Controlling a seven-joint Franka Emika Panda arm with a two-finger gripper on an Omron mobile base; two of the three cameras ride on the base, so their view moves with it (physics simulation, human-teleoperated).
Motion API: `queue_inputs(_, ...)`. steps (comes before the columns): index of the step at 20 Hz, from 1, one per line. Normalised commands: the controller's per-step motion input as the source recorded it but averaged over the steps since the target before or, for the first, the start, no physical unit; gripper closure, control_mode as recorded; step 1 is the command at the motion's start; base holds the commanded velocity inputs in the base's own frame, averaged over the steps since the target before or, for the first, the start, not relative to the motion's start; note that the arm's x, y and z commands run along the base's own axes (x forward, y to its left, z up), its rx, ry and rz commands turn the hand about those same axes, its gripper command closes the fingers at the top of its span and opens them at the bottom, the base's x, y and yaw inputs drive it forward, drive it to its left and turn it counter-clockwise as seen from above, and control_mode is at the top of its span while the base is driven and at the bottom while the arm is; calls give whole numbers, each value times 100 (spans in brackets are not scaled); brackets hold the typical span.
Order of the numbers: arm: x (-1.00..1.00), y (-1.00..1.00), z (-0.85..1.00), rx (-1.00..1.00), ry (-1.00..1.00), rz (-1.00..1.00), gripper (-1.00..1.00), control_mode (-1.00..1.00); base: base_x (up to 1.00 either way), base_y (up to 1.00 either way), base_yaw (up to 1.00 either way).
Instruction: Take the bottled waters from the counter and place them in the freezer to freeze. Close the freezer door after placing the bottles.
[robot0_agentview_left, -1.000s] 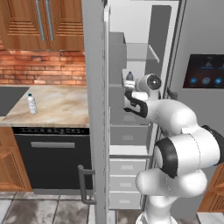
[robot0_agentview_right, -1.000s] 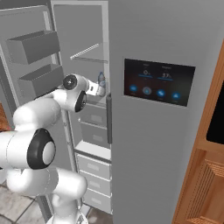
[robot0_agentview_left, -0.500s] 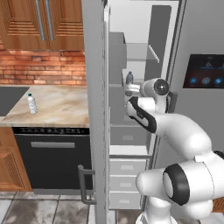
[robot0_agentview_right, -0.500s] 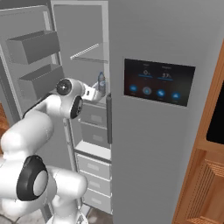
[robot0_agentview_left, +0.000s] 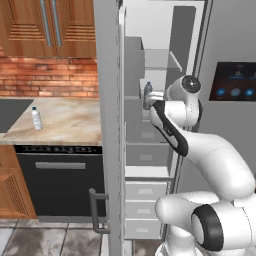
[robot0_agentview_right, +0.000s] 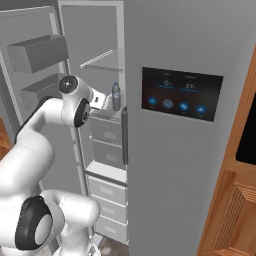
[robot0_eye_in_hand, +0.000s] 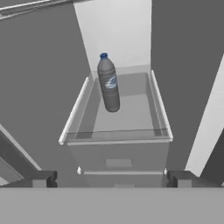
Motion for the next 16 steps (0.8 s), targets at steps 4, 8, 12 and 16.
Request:
queue_inputs(4,-38,0,1,-4,34,0,-100,-100,0,0,0)
queue_inputs(8,-50,0,-5,-5,27,1,-100,-100,0,0,0)
queue_inputs(12,-75,0,-18,-4,18,2,-100,-100,0,0,0)
queue_inputs(16,-98,-3,-24,-1,2,0,-100,-100,0,0,0)
